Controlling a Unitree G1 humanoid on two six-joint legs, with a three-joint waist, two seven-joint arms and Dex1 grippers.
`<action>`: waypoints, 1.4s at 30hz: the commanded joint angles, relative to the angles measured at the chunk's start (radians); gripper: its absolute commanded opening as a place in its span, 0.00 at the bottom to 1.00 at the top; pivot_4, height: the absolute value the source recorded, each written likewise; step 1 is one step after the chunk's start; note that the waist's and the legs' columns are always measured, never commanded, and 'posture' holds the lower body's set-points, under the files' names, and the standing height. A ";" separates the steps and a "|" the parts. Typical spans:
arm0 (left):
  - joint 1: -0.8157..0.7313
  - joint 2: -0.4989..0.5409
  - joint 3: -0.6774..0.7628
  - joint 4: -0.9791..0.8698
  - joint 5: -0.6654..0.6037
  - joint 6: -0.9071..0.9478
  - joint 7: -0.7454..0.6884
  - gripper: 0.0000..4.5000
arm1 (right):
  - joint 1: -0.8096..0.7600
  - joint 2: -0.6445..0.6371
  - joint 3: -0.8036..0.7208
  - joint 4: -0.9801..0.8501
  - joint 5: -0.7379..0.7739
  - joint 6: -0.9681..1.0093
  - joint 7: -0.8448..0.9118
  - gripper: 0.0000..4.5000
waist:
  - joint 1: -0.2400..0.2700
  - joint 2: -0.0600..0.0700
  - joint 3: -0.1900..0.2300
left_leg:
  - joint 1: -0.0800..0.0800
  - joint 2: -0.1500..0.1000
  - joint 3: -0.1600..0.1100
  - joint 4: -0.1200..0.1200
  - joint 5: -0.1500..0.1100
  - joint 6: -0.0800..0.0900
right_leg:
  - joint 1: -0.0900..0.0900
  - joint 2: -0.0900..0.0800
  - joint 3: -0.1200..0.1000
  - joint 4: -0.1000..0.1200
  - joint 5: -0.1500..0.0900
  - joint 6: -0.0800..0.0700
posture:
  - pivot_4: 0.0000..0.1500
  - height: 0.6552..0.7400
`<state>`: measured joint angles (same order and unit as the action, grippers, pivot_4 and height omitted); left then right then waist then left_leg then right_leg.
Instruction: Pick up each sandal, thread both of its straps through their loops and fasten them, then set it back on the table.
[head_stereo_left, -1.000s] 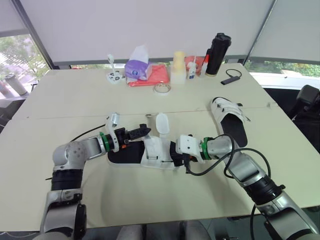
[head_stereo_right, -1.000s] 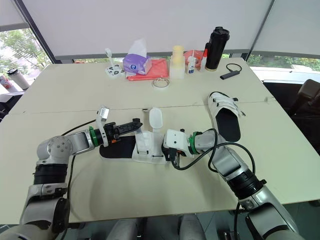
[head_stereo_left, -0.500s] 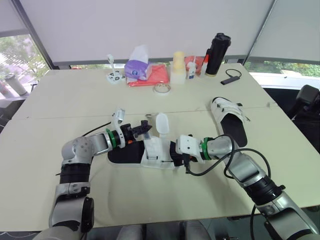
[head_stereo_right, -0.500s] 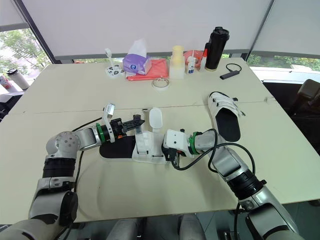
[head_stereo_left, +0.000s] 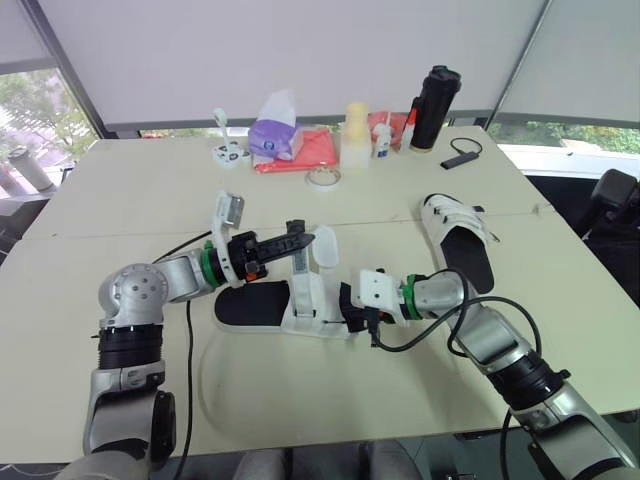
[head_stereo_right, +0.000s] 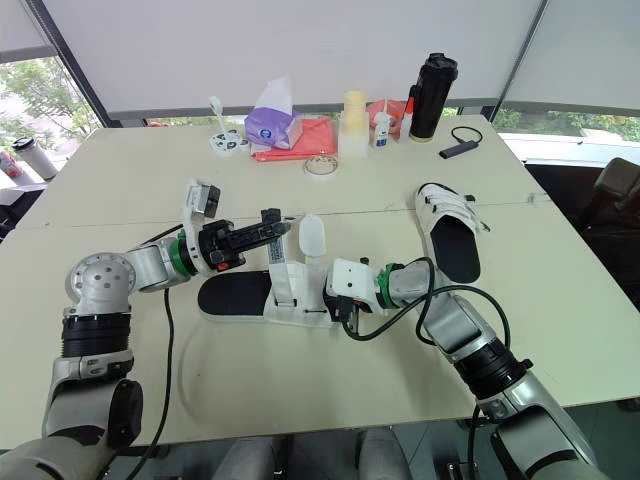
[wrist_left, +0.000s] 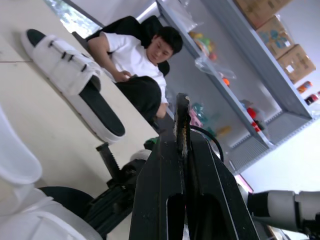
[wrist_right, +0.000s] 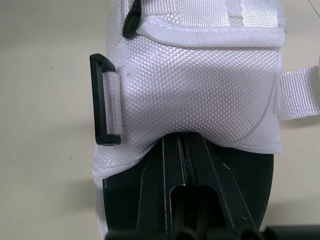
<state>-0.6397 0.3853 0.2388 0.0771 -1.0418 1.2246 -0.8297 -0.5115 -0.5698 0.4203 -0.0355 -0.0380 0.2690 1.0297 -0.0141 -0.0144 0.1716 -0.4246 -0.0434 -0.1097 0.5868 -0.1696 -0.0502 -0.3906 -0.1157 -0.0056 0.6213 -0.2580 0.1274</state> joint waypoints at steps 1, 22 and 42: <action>-0.042 0.003 -0.024 -0.001 0.021 -0.079 -0.059 0.01 | 0.027 -0.016 0.037 0.050 -0.049 0.023 0.005 0.00 | 0.000 0.000 0.000 | 0.000 0.000 0.000 0.000 0.000 0.000 | 0.000 0.000 0.000 0.000 0.000 0.000 | 1.00 0.88; -0.148 -0.042 -0.117 0.410 0.299 -0.392 -0.233 0.01 | 0.045 -0.021 0.035 0.014 -0.054 0.045 0.007 0.00 | 0.001 0.000 0.000 | 0.000 0.000 0.000 0.000 0.000 0.000 | 0.000 0.000 0.000 0.000 0.000 0.000 | 1.00 0.88; -0.184 -0.078 -0.128 0.666 0.438 -0.459 -0.236 0.01 | 0.061 -0.029 0.033 -0.012 -0.061 0.057 0.014 0.00 | 0.003 0.000 0.000 | 0.000 -0.001 0.000 0.001 0.000 0.000 | 0.000 0.000 0.000 0.000 0.002 0.004 | 1.00 0.88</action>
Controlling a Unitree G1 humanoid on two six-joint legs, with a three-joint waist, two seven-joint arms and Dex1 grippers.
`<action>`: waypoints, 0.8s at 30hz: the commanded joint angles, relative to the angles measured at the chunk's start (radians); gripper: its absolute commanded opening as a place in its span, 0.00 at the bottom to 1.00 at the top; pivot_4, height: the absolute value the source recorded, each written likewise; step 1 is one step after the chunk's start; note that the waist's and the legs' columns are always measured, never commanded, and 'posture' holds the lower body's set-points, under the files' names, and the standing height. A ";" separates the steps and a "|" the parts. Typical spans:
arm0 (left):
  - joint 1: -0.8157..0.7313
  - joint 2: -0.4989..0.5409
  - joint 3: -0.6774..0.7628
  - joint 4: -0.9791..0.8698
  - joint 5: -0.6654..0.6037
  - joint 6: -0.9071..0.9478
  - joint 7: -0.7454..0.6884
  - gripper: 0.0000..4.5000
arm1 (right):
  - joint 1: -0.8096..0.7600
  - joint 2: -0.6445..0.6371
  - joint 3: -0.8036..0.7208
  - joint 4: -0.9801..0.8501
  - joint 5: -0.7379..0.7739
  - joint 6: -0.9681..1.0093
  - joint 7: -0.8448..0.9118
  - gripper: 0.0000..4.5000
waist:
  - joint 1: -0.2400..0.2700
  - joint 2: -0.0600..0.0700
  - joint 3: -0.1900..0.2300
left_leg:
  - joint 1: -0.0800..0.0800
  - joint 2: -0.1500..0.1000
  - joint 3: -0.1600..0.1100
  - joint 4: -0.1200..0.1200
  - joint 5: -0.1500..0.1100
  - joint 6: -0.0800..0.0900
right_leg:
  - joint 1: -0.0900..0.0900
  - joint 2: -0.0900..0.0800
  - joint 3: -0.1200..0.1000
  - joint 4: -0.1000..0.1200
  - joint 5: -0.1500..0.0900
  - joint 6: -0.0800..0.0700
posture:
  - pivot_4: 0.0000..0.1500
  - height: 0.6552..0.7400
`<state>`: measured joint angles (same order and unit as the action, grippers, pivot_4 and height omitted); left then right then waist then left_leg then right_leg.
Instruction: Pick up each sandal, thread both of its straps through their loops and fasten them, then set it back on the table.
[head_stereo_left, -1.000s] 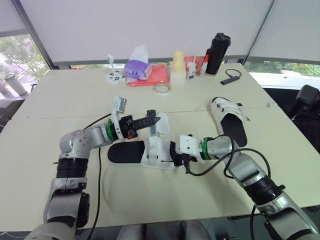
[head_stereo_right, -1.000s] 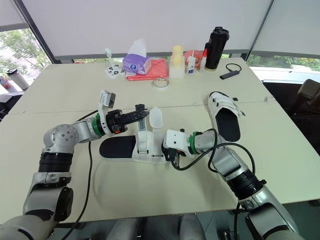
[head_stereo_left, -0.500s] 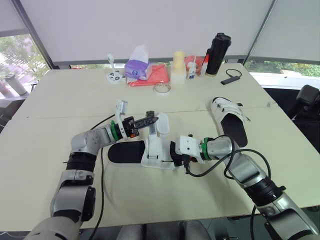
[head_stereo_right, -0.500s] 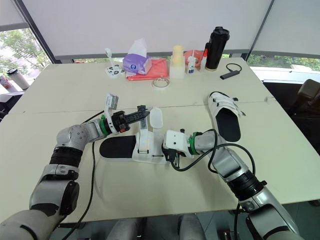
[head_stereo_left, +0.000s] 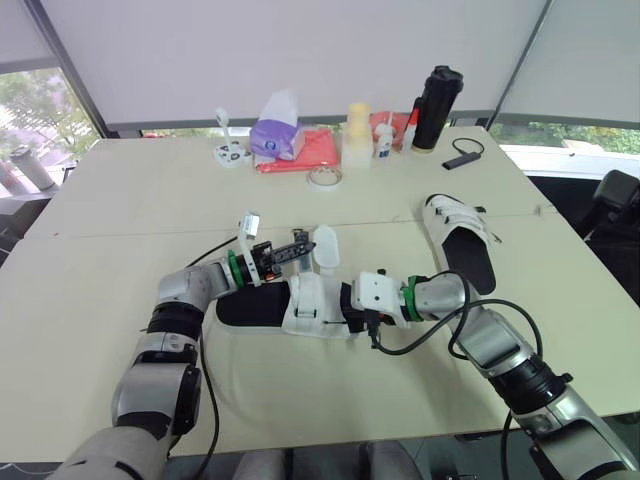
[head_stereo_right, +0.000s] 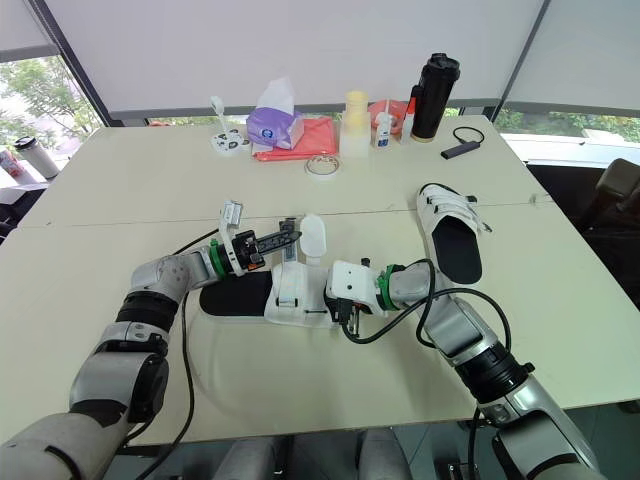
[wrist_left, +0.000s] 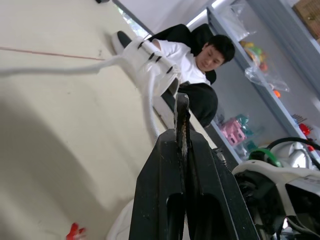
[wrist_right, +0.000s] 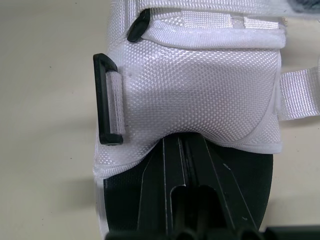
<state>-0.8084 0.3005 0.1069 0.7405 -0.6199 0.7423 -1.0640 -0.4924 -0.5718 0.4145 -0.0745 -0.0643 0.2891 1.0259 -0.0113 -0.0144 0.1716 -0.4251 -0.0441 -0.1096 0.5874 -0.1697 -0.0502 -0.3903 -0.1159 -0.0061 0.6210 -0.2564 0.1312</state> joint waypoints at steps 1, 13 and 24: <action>-0.004 0.012 -0.006 -0.006 0.021 0.043 -0.008 0.01 | 0.043 -0.027 0.039 0.026 -0.035 0.038 0.017 0.00 | 0.000 0.000 0.000 | 0.000 0.000 0.000 0.000 0.000 0.000 | 0.000 0.000 0.000 0.000 0.000 0.000 | 1.00 0.88; 0.088 0.034 0.055 -0.084 -0.020 0.356 0.130 0.01 | 0.038 -0.020 0.041 0.037 -0.037 0.034 0.014 0.00 | -0.003 0.000 0.000 | 0.000 0.000 0.000 0.000 0.000 0.000 | 0.000 0.000 0.000 0.001 -0.001 0.003 | 1.00 0.88; 0.084 0.005 0.088 -0.082 -0.009 0.383 0.222 0.96 | 0.030 -0.018 0.042 0.049 -0.037 0.027 0.017 0.00 | 0.003 0.002 -0.005 | 0.009 -0.001 -0.001 0.000 -0.002 -0.001 | 0.009 -0.001 0.000 0.001 -0.005 0.001 | 1.00 0.88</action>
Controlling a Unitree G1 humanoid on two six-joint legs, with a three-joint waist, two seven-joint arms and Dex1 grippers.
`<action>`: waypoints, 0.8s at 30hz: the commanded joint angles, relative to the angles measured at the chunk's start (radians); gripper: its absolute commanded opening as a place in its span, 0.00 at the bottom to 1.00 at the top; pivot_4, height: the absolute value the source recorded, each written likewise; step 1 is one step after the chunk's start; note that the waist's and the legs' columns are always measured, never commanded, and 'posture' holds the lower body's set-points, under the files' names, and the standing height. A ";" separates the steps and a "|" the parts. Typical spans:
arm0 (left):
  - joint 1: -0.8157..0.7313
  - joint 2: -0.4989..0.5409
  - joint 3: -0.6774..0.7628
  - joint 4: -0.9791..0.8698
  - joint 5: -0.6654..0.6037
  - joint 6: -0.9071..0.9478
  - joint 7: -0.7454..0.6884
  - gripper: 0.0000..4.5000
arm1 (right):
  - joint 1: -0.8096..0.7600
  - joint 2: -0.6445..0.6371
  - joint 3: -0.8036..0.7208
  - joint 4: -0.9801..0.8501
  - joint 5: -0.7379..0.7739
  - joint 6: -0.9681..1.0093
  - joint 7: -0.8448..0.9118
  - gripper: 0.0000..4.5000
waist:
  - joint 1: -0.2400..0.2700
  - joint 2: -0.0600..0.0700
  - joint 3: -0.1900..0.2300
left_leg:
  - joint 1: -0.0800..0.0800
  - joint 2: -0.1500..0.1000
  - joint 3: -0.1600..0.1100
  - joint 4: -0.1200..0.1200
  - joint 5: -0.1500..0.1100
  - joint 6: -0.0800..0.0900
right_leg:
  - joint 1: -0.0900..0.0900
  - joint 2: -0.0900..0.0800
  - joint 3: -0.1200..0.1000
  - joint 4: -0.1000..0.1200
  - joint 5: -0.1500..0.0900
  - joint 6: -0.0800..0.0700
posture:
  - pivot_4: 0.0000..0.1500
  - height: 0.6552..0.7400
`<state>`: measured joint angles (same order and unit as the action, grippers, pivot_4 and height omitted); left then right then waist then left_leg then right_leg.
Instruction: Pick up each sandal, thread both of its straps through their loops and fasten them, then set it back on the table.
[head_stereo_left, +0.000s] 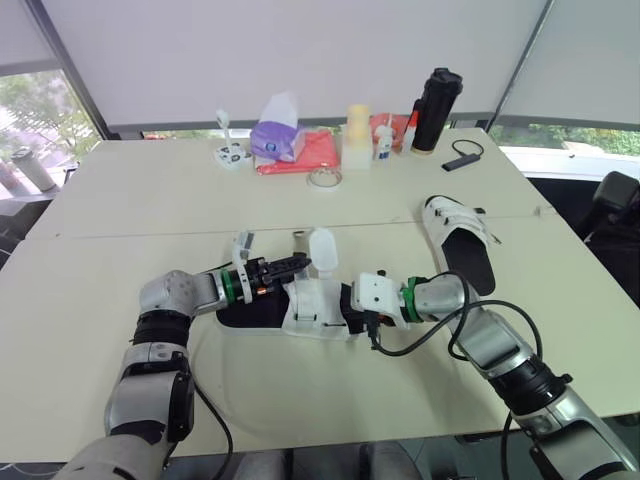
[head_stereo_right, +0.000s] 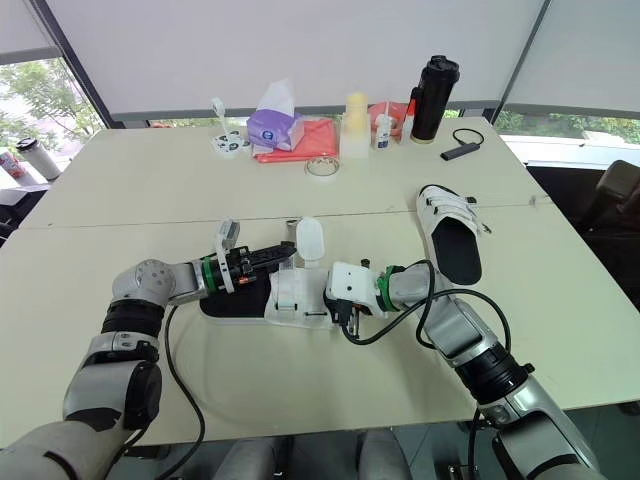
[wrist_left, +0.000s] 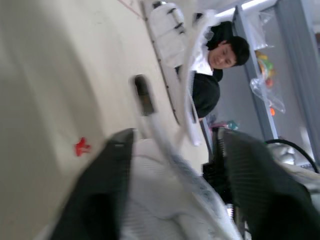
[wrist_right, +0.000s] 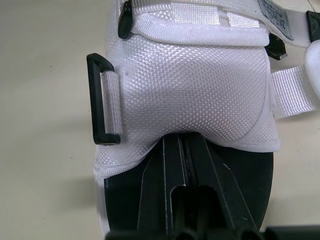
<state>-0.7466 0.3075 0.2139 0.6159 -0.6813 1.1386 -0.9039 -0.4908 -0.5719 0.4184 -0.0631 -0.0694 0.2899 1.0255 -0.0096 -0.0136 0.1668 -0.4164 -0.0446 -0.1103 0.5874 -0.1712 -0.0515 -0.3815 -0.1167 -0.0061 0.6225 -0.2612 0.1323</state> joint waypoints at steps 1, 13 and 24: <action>0.017 -0.005 -0.013 0.053 0.055 -0.017 0.075 0.99 | 0.028 -0.018 0.037 0.038 -0.033 0.026 0.018 0.00 | 0.003 0.003 -0.002 | 0.004 0.000 -0.001 0.000 -0.001 -0.002 | 0.002 0.000 -0.001 -0.002 -0.001 0.002 | 1.00 0.88; -0.092 0.059 0.094 0.196 0.067 -0.230 0.136 0.99 | 0.023 -0.006 0.038 0.044 -0.038 0.027 0.015 0.00 | -0.006 0.008 -0.011 | 0.008 0.001 -0.004 0.001 -0.002 -0.002 | 0.009 -0.002 -0.004 -0.008 -0.001 0.001 | 1.00 0.88; 0.020 0.150 -0.054 -0.101 0.079 -0.256 -0.113 0.87 | 0.019 0.001 0.041 0.051 -0.038 0.020 0.017 0.00 | -0.004 0.001 -0.006 | 0.004 -0.001 -0.002 -0.009 -0.002 -0.002 | 0.003 -0.003 -0.003 -0.008 0.001 0.001 | 1.00 0.88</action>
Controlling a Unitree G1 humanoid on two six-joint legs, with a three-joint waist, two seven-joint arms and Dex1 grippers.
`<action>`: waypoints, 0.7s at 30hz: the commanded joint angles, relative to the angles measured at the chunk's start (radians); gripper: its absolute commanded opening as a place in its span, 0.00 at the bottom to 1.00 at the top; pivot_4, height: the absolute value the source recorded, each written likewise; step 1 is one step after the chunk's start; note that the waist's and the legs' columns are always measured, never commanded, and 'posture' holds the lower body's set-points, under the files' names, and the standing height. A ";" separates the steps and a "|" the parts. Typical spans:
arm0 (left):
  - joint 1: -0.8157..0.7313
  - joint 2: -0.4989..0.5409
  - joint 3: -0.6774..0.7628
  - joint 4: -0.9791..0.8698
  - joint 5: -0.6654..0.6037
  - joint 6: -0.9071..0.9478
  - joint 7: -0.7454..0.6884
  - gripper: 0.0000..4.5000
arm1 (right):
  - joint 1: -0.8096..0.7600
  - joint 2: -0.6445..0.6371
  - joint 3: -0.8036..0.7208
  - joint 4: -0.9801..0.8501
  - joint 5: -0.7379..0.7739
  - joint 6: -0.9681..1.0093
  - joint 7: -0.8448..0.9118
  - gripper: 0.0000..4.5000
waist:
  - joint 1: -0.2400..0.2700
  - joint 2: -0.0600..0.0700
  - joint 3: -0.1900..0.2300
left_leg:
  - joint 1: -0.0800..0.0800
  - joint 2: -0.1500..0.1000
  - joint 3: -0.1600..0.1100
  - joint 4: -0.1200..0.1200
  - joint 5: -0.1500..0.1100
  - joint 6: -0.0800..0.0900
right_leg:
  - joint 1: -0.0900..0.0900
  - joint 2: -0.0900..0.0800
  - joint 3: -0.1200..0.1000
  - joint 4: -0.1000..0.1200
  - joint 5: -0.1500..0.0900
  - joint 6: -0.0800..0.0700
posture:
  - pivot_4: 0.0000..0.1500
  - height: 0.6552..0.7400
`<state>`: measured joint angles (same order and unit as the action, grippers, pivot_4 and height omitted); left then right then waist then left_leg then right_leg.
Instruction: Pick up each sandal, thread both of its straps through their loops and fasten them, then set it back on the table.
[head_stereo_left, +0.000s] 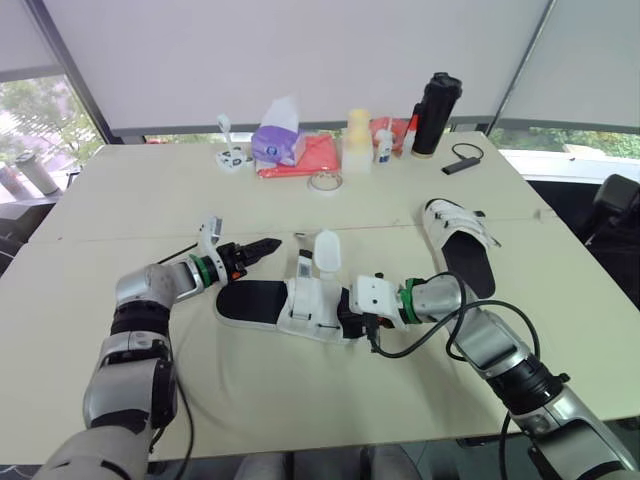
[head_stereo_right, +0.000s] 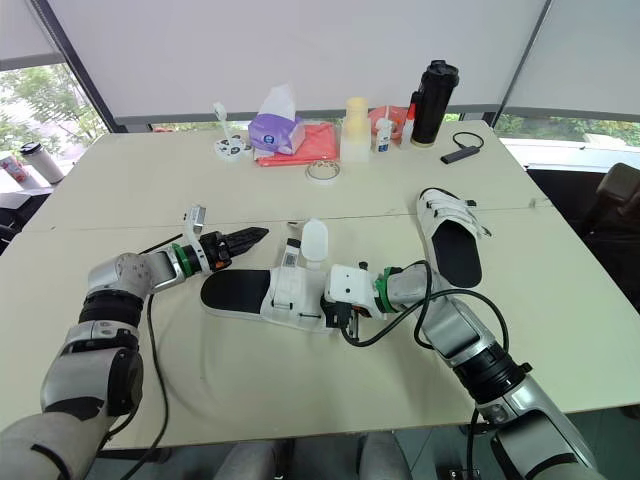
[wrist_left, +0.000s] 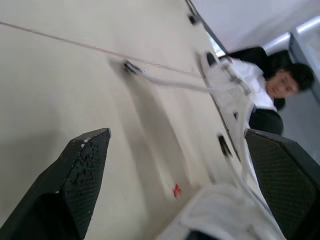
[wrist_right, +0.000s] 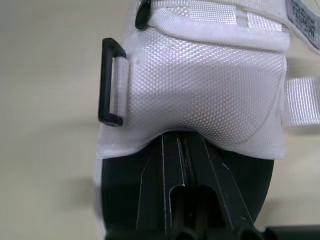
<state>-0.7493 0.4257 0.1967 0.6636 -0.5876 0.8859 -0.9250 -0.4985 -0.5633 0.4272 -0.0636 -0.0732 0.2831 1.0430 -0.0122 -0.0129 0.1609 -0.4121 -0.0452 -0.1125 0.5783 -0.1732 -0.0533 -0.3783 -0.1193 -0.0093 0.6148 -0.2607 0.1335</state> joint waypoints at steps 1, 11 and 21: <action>0.038 0.041 -0.045 -0.188 -0.024 -0.002 -0.117 0.80 | 0.026 -0.007 0.033 0.052 -0.034 0.026 0.000 0.00 | -0.002 0.000 0.000 | 0.000 0.000 0.000 0.000 0.000 0.000 | -0.001 0.000 0.000 0.000 0.000 0.000 | 1.00 0.88; 0.032 0.069 -0.137 -0.311 0.011 -0.109 -0.282 0.01 | 0.028 -0.008 0.035 0.053 -0.037 0.021 -0.003 0.00 | -0.001 0.000 0.001 | 0.000 0.002 0.001 0.000 -0.002 -0.003 | -0.001 0.000 0.000 -0.001 -0.001 -0.003 | 1.00 0.88; -0.062 0.025 -0.284 -0.088 0.197 -0.372 -0.364 0.01 | 0.029 -0.009 0.033 0.052 -0.037 0.021 -0.004 0.00 | 0.000 0.000 0.001 | -0.001 0.002 0.001 0.000 -0.001 -0.002 | -0.002 0.000 0.000 -0.001 -0.001 -0.003 | 1.00 0.88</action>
<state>-0.7723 0.4563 -0.0714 0.5435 -0.4218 0.5694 -1.2802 -0.4960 -0.5598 0.4283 -0.0607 -0.0733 0.2769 1.0380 -0.0119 -0.0133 0.1615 -0.4139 -0.0436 -0.1113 0.5779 -0.1744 -0.0552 -0.3810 -0.1190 -0.0092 0.6138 -0.2620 0.1309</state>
